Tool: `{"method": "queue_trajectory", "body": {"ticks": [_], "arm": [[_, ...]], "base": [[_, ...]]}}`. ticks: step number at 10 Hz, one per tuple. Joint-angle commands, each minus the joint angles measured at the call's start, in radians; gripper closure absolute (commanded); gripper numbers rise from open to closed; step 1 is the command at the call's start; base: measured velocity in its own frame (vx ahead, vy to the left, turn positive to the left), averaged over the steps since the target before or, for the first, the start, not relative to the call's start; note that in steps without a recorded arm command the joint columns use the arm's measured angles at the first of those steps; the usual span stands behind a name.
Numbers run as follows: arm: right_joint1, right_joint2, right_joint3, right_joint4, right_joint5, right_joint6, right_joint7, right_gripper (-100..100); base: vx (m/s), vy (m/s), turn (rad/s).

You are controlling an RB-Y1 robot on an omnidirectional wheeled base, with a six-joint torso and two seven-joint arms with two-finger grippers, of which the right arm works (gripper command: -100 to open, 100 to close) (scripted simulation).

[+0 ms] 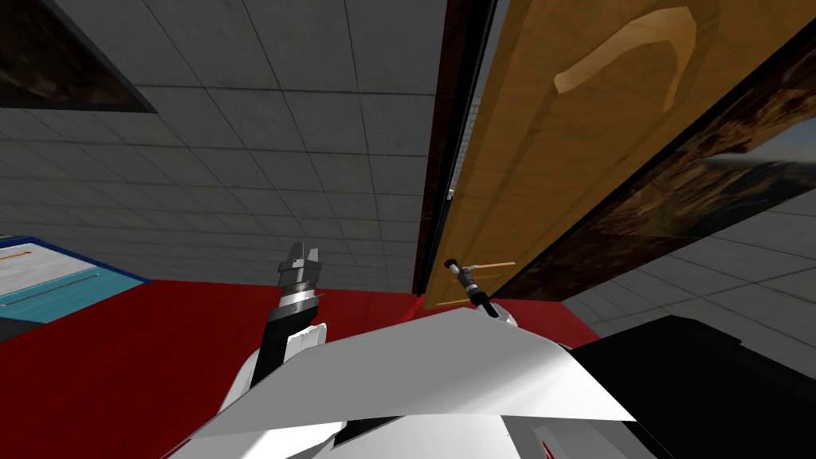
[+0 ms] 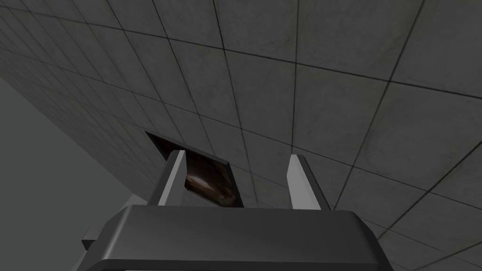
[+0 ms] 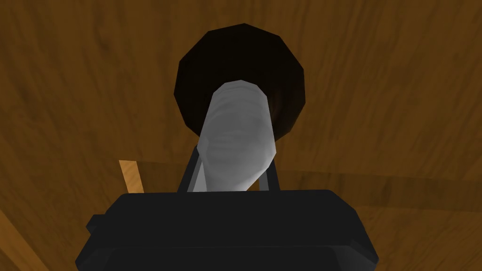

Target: Pull the door open

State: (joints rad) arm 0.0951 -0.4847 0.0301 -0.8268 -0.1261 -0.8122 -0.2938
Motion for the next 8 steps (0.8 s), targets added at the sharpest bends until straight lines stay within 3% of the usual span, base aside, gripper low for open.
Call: {"method": "queue_trajectory", "body": {"ticks": [1, 2, 3, 4, 8], "arm": [[0.015, -0.022, 0.017, -0.001, 0.004, -0.03, -0.023, 100], [0.021, -0.028, 0.023, -0.001, 0.006, -0.038, -0.031, 100], [0.016, -0.021, 0.021, 0.0, 0.005, -0.029, -0.026, 100], [0.034, -0.034, 0.034, 0.005, 0.007, -0.058, -0.041, 100], [0.066, -0.067, 0.055, 0.016, 0.008, -0.121, -0.069, 100]], "base": [[-0.224, -0.107, 0.162], [-0.221, -0.061, 0.118], [-0.096, -0.014, 0.019], [-0.146, -0.049, 0.159], [-0.194, -0.067, 0.138]]}}
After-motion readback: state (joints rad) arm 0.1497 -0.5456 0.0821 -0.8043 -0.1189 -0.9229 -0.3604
